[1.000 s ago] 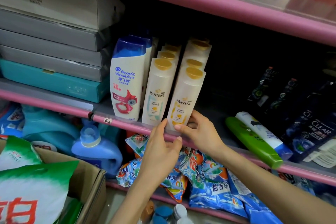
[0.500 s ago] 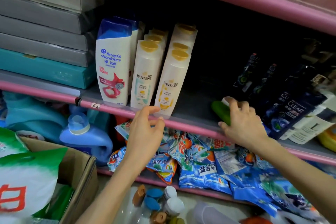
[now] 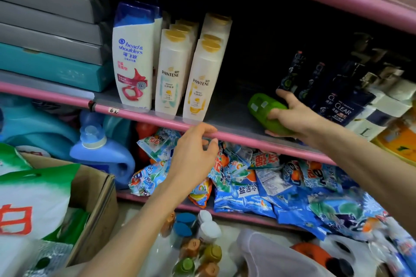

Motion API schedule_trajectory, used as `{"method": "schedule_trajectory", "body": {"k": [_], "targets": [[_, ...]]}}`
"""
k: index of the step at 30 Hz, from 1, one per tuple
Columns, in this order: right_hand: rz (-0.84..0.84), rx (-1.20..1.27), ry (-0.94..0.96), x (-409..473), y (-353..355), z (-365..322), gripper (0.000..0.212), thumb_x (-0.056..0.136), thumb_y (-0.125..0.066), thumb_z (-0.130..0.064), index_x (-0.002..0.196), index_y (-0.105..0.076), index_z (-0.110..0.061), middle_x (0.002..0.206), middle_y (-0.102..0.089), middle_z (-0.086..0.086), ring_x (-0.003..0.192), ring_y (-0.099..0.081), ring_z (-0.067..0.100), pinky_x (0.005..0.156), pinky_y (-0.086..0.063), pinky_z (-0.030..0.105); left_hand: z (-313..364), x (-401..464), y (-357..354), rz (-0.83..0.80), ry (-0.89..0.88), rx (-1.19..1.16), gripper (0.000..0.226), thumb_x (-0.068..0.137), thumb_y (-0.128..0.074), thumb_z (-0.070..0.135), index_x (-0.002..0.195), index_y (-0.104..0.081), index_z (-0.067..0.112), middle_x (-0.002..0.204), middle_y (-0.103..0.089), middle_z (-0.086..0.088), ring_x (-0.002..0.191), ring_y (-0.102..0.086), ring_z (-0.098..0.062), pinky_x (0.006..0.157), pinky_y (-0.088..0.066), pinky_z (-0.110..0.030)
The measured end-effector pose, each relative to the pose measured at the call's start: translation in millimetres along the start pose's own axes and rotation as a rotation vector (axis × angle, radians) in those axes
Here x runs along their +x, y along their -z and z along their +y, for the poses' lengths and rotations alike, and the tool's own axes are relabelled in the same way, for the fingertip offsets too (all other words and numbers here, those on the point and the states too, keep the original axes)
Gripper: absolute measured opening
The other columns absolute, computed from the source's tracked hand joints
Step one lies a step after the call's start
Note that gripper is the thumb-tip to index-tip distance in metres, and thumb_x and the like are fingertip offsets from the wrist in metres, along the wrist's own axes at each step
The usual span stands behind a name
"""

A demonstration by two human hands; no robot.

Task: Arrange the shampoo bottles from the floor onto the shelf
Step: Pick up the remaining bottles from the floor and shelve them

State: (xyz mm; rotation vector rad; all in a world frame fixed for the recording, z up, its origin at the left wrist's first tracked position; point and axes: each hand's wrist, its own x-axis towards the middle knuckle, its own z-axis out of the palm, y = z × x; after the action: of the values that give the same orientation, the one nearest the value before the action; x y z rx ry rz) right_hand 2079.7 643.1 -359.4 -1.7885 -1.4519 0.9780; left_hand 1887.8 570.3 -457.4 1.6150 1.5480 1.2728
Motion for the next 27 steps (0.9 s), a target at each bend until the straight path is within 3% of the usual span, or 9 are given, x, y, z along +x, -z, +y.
{"method": "schedule_trajectory", "body": {"k": [3,7,10,13,17,21,23,25,27], "targets": [[-0.174,0.511,-0.145,-26.4,3.2,-22.2,0.046,0.087,-0.054,-0.003,0.126,-0.058,-0.029,0.126,-0.052,0.014,0.097,-0.067,0.037,0.057,-0.06,0.035,0.2,-3.3,-2.1,0.024,-0.074,0.047,0.046,0.09,-0.058,0.022,0.133,-0.046,0.026,0.132,-0.05,0.008,0.11,-0.052,-0.006,0.09,-0.038,-0.019],[-0.506,0.82,-0.425,-63.6,4.3,-37.6,0.039,0.076,-0.053,-0.005,0.109,-0.073,-0.008,0.11,-0.06,0.038,0.082,-0.071,0.035,0.059,-0.061,0.029,3.1,-6.7,3.3,0.042,-0.146,0.001,0.072,0.085,-0.068,0.023,0.144,-0.029,0.031,0.148,-0.034,0.008,0.132,-0.035,-0.006,0.104,-0.03,-0.021],[-0.67,0.877,-0.534,-82.3,-5.6,-39.1,0.034,0.083,-0.051,-0.008,0.109,-0.071,0.0,0.104,-0.058,0.037,0.071,-0.069,0.031,0.061,-0.061,0.026,9.1,-11.2,9.3,0.025,-0.261,-0.037,0.075,0.076,-0.076,0.021,0.138,-0.036,0.037,0.142,-0.04,0.007,0.13,-0.04,-0.007,0.106,-0.037,-0.03],[-0.774,0.941,-0.594,-93.1,-13.8,-39.3,0.036,0.091,-0.047,-0.017,0.117,-0.065,0.0,0.092,-0.059,0.027,0.066,-0.067,0.028,0.056,-0.059,0.024,13.1,-15.0,16.5,0.021,-0.255,-0.133,0.058,0.071,-0.081,0.027,0.12,-0.051,0.038,0.116,-0.059,0.014,0.104,-0.056,-0.001,0.087,-0.049,-0.023],[-0.796,0.923,-0.514,-100.8,-16.9,-39.4,0.048,0.085,-0.052,-0.036,0.111,-0.063,0.001,0.082,-0.066,0.021,0.063,-0.068,0.025,0.053,-0.058,0.021,12.6,-19.5,24.3,-0.111,-0.137,-0.288,0.043,0.064,-0.084,0.038,0.099,-0.058,0.042,0.088,-0.069,0.017,0.08,-0.064,0.0,0.068,-0.048,-0.012],[-0.735,0.686,-0.374,-101.1,-18.3,-29.9,0.065,0.088,-0.042,-0.063,0.114,-0.067,-0.01,0.095,-0.073,0.014,0.074,-0.072,0.025,0.06,-0.06,0.026,9.9,-22.9,22.4,-0.24,-0.037,-0.438,0.047,0.059,-0.085,0.043,0.101,-0.064,0.041,0.094,-0.072,0.011,0.09,-0.068,-0.011,0.081,-0.056,-0.032],[-0.661,0.558,-0.272,-98.7,-21.0,-23.6,0.068,0.083,-0.04,-0.072,0.114,-0.068,-0.018,0.088,-0.074,0.009,0.07,-0.07,0.02,0.058,-0.058,0.024,9.0,-24.2,21.8,-0.282,0.0,-0.54,0.052,0.058,-0.083,0.043,0.106,-0.066,0.036,0.099,-0.073,0.008,0.094,-0.069,-0.011,0.081,-0.057,-0.033],[-0.55,0.366,-0.093,-97.9,-25.4,-16.7,0.054,0.079,-0.044,-0.073,0.098,-0.072,-0.031,0.066,-0.065,0.002,0.056,-0.06,0.014,0.05,-0.05,0.021,9.3,-24.5,20.9,-0.302,0.031,-0.619,0.049,0.061,-0.081,0.04,0.107,-0.067,0.031,0.1,-0.074,0.006,0.093,-0.07,-0.011,0.073,-0.058,-0.03],[-0.404,0.106,0.106,-98.3,-31.7,-7.5,0.033,0.075,-0.054,-0.07,0.075,-0.07,-0.041,0.056,-0.055,0.0,0.051,-0.047,0.012,0.046,-0.04,0.019,10.8,-24.1,18.8,-0.306,0.049,-0.643,0.043,0.067,-0.078,0.039,0.107,-0.066,0.031,0.099,-0.074,0.007,0.091,-0.071,-0.01,0.068,-0.058,-0.028]]}}
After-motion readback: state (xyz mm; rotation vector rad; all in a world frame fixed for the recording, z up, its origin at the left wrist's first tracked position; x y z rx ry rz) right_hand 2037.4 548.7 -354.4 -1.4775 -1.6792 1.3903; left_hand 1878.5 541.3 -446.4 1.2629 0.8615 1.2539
